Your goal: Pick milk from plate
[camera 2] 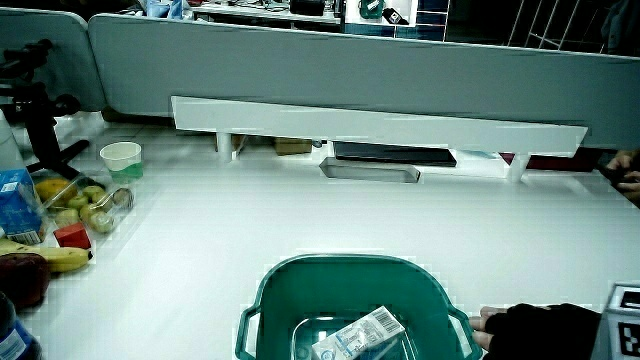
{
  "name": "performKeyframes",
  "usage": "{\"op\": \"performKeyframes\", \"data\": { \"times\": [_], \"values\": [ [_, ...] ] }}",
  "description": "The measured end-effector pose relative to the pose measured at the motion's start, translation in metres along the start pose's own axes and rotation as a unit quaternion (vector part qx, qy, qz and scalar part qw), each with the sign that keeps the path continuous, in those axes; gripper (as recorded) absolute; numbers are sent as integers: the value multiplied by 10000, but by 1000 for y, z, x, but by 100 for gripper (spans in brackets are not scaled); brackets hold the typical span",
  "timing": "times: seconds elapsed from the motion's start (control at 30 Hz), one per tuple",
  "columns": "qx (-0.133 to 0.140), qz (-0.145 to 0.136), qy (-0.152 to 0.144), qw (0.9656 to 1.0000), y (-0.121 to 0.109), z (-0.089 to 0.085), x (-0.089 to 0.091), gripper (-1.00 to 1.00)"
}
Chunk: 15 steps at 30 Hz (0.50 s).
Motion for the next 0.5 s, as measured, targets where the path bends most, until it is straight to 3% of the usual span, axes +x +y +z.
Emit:
{"op": "performKeyframes", "data": {
  "times": [0.27,0.5],
  "values": [
    [-198,-72,244,9995,27,13,6,0],
    [327,-274,-7,9991,62,9,15,0]
  ]
}}
